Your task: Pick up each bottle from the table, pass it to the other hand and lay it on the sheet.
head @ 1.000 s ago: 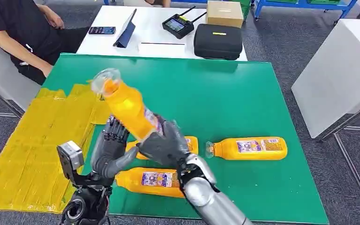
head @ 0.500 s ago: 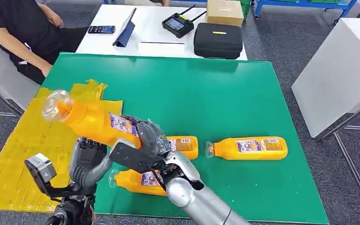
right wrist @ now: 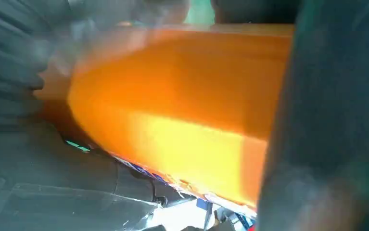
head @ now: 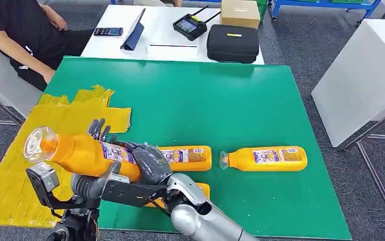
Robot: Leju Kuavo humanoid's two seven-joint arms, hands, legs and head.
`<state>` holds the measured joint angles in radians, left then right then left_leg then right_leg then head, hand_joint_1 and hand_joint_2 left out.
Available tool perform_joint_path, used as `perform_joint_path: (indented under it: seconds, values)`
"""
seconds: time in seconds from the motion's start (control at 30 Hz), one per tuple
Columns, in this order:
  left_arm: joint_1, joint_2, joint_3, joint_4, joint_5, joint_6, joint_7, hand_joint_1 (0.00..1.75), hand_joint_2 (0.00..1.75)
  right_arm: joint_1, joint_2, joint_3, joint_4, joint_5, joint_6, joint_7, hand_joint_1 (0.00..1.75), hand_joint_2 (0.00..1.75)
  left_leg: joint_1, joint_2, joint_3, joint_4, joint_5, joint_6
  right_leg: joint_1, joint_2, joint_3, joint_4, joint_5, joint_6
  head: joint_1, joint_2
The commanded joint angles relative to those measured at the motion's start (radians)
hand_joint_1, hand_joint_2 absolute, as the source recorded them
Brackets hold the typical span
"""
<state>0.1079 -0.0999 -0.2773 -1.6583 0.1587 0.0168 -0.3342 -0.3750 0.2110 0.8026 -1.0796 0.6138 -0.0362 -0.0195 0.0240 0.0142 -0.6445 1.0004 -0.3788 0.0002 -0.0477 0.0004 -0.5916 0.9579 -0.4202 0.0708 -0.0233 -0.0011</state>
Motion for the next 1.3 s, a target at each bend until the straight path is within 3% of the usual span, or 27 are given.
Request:
perform_joint_path:
  seconds: [0.03,0.4,0.67,0.7,0.73,0.77,0.93,1.13,1.3]
  values:
    - [-0.068,-0.012,0.02,0.027,-0.002,-0.002,-0.001,1.75,1.75,0.036,-0.048,0.099,0.004,0.01,0.012,-0.009,1.75,1.75,0.001,-0.005,0.005,-0.001,-0.002,0.001,0.001,-0.005,0.007,-0.001,-0.003,-0.006,0.0,0.0]
    - [-0.063,-0.009,0.018,0.019,-0.012,-0.001,-0.009,1.75,1.75,0.058,-0.063,0.063,0.003,0.009,-0.011,-0.015,1.75,1.75,0.001,-0.005,0.003,-0.001,-0.001,0.001,0.002,-0.004,0.004,-0.001,-0.002,-0.004,0.0,0.0]
    - [-0.04,-0.007,0.029,0.007,-0.08,0.062,-0.015,1.75,1.75,0.139,-0.079,-0.055,-0.104,0.018,-0.087,0.003,1.75,1.75,0.001,-0.007,0.005,0.0,-0.002,0.001,0.001,-0.006,0.006,-0.001,-0.003,-0.006,0.0,0.0]
    - [-0.029,-0.002,0.037,0.003,-0.162,0.123,-0.014,1.75,1.75,0.182,-0.078,-0.084,-0.158,0.021,-0.1,0.01,1.12,1.75,0.001,-0.006,0.004,0.0,-0.001,0.001,0.001,-0.005,0.006,-0.001,-0.003,-0.005,0.0,0.0]
    - [-0.024,0.0,0.048,0.005,-0.224,0.159,-0.009,1.75,1.75,0.208,-0.083,-0.11,-0.196,0.018,-0.105,0.026,0.0,1.75,0.001,-0.007,0.006,0.0,-0.003,0.001,0.002,-0.006,0.008,-0.001,-0.004,-0.007,0.0,0.0]
    - [-0.019,-0.002,0.066,0.008,-0.287,0.2,-0.002,1.75,1.75,0.224,-0.093,-0.127,-0.226,0.027,-0.106,0.05,0.0,0.0,0.001,-0.006,0.004,-0.001,-0.002,0.001,0.001,-0.006,0.006,-0.001,-0.003,-0.005,0.0,0.0]
    - [-0.034,0.018,0.16,0.11,-0.676,0.402,0.056,1.75,1.75,0.271,-0.128,-0.233,-0.353,0.009,-0.089,0.05,0.0,0.0,0.0,-0.006,0.005,-0.001,-0.002,0.001,0.001,-0.005,0.008,-0.001,-0.004,-0.007,0.001,0.0]
    - [-0.057,0.02,0.166,0.158,-0.695,0.413,0.052,1.75,1.75,0.278,-0.134,-0.241,-0.368,0.005,-0.082,0.052,0.0,0.0,0.0,-0.004,0.003,-0.001,-0.001,0.001,0.0,-0.004,0.004,-0.001,-0.002,-0.005,0.0,0.0]
    - [-0.201,0.09,0.138,0.426,-0.999,0.585,0.155,1.75,1.75,0.293,-0.18,-0.229,-0.408,-0.01,-0.077,0.052,0.0,0.0,0.0,-0.006,0.004,-0.002,0.0,0.001,0.0,-0.006,0.005,-0.001,-0.001,-0.006,0.0,0.0]
